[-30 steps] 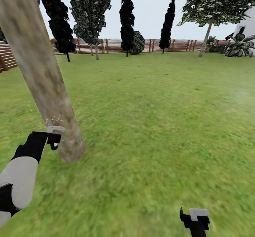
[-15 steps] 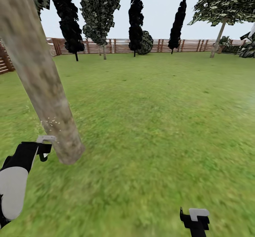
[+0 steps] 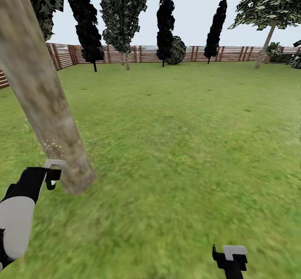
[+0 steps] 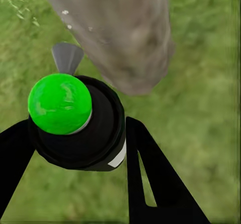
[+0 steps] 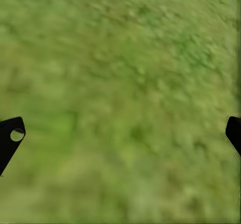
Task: In the garden, pick up the pesticide atomizer on the floor and spray pesticide onto both trees until each tree trunk is fully covered.
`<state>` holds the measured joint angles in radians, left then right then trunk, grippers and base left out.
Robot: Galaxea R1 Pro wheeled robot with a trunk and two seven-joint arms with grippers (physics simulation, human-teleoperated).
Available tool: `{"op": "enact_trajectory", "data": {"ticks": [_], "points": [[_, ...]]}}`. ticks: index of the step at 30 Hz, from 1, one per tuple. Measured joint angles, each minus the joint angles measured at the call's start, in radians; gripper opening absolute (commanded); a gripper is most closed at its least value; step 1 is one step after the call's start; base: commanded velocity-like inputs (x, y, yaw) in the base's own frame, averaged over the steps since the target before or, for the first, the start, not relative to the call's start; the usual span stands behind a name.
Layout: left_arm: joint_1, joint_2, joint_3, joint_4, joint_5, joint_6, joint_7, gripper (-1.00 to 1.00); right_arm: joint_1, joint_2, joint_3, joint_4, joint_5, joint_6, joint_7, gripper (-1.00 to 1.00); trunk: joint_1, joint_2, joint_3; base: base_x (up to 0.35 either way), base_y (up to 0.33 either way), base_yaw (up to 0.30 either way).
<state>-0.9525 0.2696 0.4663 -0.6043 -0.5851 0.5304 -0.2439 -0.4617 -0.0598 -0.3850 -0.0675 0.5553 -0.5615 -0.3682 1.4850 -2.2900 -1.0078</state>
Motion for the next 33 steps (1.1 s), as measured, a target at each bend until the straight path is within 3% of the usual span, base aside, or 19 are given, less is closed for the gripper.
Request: {"op": "enact_trajectory", "data": {"ticks": [3,6,8,11,16,20,24,33], "points": [[0.008,-0.007,0.004,0.012,-0.002,-0.001,0.001,-1.00,0.000,0.000,0.000,-0.001,0.000,-0.001,0.000,1.00,0.000,0.000,0.000,-0.059,-0.273,0.149],[0.034,-0.008,0.079,0.034,0.014,-0.008,0.003,-1.00,0.000,0.000,0.000,-0.001,0.000,0.000,0.000,1.00,0.000,0.000,0.000,0.050,-0.273,0.263],[0.037,-0.013,0.091,0.041,0.018,-0.034,0.061,-1.00,0.000,0.000,0.000,-0.001,0.000,0.000,0.000,1.00,0.000,0.000,0.000,0.143,-0.264,0.276],[0.038,-0.017,0.094,0.099,0.025,-0.070,0.129,-1.00,0.000,0.001,0.000,-0.001,0.000,0.000,0.000,1.00,0.000,0.000,0.000,0.195,-0.228,0.278],[0.038,-0.042,0.094,0.111,0.023,-0.089,0.168,-1.00,0.000,0.002,0.000,-0.001,0.000,-0.001,0.000,1.00,0.000,0.000,0.000,0.259,-0.176,0.238],[0.038,-0.044,0.094,0.112,0.024,-0.090,0.175,-1.00,0.000,0.000,0.000,0.000,0.000,0.000,0.000,1.00,0.000,0.000,0.000,0.208,-0.201,0.016],[0.038,-0.064,0.094,0.112,0.023,-0.090,0.175,-1.00,0.000,0.000,0.000,0.000,0.000,-0.001,0.000,1.00,0.000,0.000,0.000,0.017,-0.267,0.000],[0.038,-0.063,0.095,0.112,0.020,-0.090,0.206,-1.00,0.000,0.000,0.000,0.000,0.000,0.000,0.000,1.00,0.000,0.000,0.000,0.140,-0.235,0.080]]}}
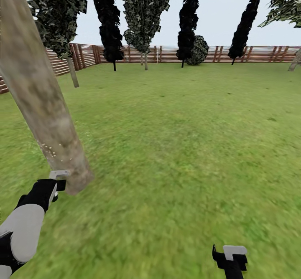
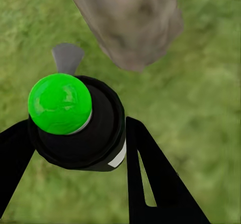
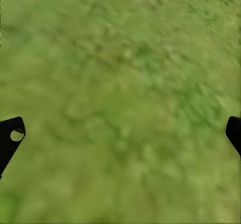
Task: In the garden, pick up the pesticide atomizer on the floor and spray pesticide onto both trees until each tree trunk is fully covered.
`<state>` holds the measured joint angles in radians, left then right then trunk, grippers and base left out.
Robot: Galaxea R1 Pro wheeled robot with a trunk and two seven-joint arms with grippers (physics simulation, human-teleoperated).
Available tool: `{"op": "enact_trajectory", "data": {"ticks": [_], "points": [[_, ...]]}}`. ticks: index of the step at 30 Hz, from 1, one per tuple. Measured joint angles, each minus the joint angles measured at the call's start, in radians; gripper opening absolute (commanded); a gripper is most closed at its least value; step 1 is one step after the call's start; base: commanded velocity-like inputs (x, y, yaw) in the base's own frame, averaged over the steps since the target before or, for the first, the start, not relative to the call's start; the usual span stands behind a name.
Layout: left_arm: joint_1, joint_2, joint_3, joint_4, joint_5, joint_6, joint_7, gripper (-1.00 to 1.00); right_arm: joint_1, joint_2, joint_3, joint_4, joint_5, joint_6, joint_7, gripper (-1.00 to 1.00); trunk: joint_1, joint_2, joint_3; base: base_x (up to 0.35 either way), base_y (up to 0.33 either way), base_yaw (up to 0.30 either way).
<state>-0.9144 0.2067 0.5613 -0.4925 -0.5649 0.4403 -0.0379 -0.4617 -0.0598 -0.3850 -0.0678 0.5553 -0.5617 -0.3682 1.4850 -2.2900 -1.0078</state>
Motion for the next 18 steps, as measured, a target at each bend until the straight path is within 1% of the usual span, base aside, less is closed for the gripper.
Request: {"op": "enact_trajectory", "data": {"ticks": [2,3,6,8,9,11,14,16,18], "points": [[0.000,0.001,0.002,0.000,-0.002,0.001,0.004,-1.00,0.000,0.000,0.000,0.000,0.000,0.000,0.000,1.00,0.000,0.000,0.000,0.243,-0.186,0.272],[0.012,0.006,0.003,0.000,-0.003,0.001,0.005,-1.00,0.000,0.000,0.000,0.000,0.000,0.000,0.000,1.00,0.000,0.000,0.000,0.244,-0.184,0.277],[0.039,0.010,0.002,-0.001,-0.003,0.000,0.006,-1.00,0.000,0.001,0.000,0.000,0.000,0.000,0.000,1.00,0.000,0.000,0.000,0.246,-0.181,0.266],[0.063,0.011,0.003,-0.010,-0.003,-0.002,0.017,-1.00,0.000,0.001,0.001,0.000,0.000,0.000,0.000,1.00,0.000,0.000,0.000,0.269,-0.171,0.054],[0.067,0.011,0.003,-0.012,-0.002,-0.006,0.025,-1.00,0.000,0.001,0.001,0.000,0.000,0.000,0.000,1.00,0.000,0.000,0.000,0.275,-0.169,0.012],[0.070,0.005,0.002,-0.003,0.001,-0.052,0.034,-1.00,0.000,0.003,0.001,0.000,0.000,0.000,0.000,1.00,0.000,0.000,0.000,0.277,-0.168,0.004],[0.072,-0.002,0.003,0.000,0.004,-0.072,0.044,-1.00,0.000,0.003,0.002,0.000,0.000,0.000,0.000,1.00,0.000,0.000,0.000,0.278,-0.168,0.038],[0.078,-0.001,0.004,0.000,0.015,-0.075,0.070,-1.00,0.000,0.002,0.002,0.000,0.000,-0.001,0.000,1.00,0.000,0.000,0.000,0.278,-0.167,0.205],[0.102,-0.002,0.004,-0.002,0.045,-0.079,0.084,-1.00,0.000,0.003,0.002,0.000,0.000,-0.001,0.000,1.00,0.000,0.000,0.000,0.272,-0.170,0.266]]}}
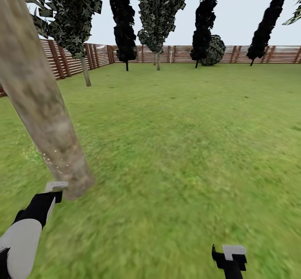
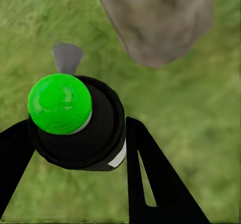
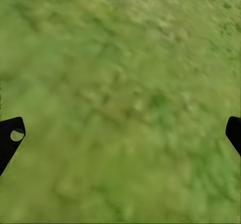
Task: In the garden, pick up the pesticide atomizer on the floor and spray pesticide onto both trees until each tree trunk is fully covered.
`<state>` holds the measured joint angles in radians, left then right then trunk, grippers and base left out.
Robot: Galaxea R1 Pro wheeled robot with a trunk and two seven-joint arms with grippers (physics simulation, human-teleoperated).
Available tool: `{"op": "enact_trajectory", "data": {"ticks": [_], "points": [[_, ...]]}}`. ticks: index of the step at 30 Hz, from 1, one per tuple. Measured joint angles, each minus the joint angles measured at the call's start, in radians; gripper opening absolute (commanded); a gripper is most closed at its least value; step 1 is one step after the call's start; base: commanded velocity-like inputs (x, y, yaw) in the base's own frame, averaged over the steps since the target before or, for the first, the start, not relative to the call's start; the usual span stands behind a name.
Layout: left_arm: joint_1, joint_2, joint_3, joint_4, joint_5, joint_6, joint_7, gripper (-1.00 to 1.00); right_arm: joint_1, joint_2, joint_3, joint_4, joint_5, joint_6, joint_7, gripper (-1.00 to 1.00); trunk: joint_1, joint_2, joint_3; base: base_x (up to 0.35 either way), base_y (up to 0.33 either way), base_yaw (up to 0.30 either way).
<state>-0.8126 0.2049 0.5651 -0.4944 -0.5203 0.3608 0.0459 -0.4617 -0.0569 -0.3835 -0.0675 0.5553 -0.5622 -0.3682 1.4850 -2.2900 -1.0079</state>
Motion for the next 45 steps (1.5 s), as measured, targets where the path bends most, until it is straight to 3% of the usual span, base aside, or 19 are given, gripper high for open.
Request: {"op": "enact_trajectory", "data": {"ticks": [8,24,31,36,39,45], "points": [[0.006,-0.042,-0.002,0.002,0.011,-0.005,0.003,-1.00,0.000,0.002,0.000,0.000,0.000,0.001,0.000,1.00,0.000,0.000,0.000,0.199,-0.214,0.275],[0.007,-0.045,-0.002,0.002,0.010,-0.005,0.003,-1.00,0.000,-0.001,0.000,0.000,0.000,0.000,0.000,1.00,0.000,0.000,0.000,0.178,-0.228,0.050],[0.007,-0.046,-0.002,0.001,0.011,-0.004,0.003,-1.00,0.000,0.001,0.000,0.000,0.000,0.001,0.000,1.00,0.000,0.000,0.000,0.094,-0.251,0.258],[0.004,-0.081,-0.002,-0.009,0.025,-0.001,0.003,-1.00,0.000,0.002,0.000,0.001,0.000,0.001,0.000,1.00,0.000,0.000,0.000,0.001,-0.273,0.277],[-0.006,-0.084,-0.007,-0.017,0.024,0.006,0.002,-1.00,0.000,0.002,0.000,0.001,0.000,0.001,0.000,1.00,0.000,0.000,0.000,0.080,-0.273,0.277],[-0.038,-0.072,-0.010,-0.124,0.014,0.042,-0.002,-1.00,0.001,0.002,0.000,0.000,0.000,0.001,0.000,1.00,0.000,0.000,0.000,0.138,-0.273,0.277]]}}
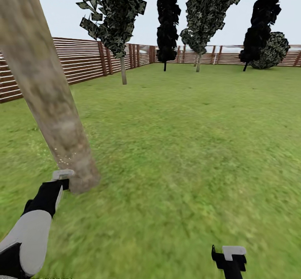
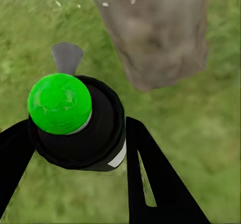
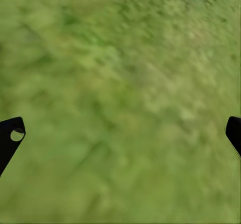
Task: In the garden, pick up the pesticide atomizer on the floor and spray pesticide onto both trees until each tree trunk is fully covered.
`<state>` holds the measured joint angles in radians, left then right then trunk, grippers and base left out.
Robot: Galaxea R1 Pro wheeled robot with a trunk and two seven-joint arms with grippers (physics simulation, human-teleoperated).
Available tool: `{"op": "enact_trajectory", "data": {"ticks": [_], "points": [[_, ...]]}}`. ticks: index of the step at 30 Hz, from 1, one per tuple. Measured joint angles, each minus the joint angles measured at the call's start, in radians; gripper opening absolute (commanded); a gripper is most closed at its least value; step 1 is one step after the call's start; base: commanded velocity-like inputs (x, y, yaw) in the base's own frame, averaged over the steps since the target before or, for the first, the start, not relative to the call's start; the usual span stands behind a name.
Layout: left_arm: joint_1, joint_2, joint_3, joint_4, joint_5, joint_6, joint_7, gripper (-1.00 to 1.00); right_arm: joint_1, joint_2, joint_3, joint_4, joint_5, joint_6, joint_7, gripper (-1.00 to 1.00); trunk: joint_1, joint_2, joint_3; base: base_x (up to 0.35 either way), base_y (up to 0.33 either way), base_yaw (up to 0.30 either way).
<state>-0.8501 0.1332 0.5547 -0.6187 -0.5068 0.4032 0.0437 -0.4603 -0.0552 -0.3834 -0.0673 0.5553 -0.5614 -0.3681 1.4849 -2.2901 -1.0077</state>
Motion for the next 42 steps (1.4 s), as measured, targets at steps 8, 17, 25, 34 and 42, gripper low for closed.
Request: {"op": "enact_trajectory", "data": {"ticks": [8,17,25,34,42], "points": [[-0.075,0.023,-0.074,-0.134,0.002,0.173,-0.015,-1.00,0.003,-0.006,-0.002,0.000,0.000,-0.001,0.000,1.00,0.000,0.000,0.000,0.024,-0.090,0.058],[-0.113,0.120,-0.182,-0.135,0.006,0.208,-0.218,-1.00,0.003,-0.005,-0.002,-0.002,-0.001,-0.001,0.000,1.00,0.000,0.000,0.000,0.000,-0.104,0.137],[-0.115,0.118,-0.184,-0.134,0.008,0.214,-0.218,-1.00,0.003,-0.006,-0.002,-0.002,-0.002,-0.001,0.000,1.00,0.000,0.000,0.000,0.124,-0.246,0.002],[-0.113,0.118,-0.185,-0.134,0.008,0.214,-0.218,-1.00,0.003,-0.006,-0.002,-0.002,-0.002,-0.001,0.000,1.00,0.000,0.000,0.000,0.154,-0.237,0.001],[-0.094,0.163,-0.175,-0.119,-0.001,0.212,-0.212,-1.00,0.003,-0.005,-0.002,-0.002,-0.002,-0.001,0.000,1.00,0.000,0.000,0.000,0.143,-0.245,0.247]]}}
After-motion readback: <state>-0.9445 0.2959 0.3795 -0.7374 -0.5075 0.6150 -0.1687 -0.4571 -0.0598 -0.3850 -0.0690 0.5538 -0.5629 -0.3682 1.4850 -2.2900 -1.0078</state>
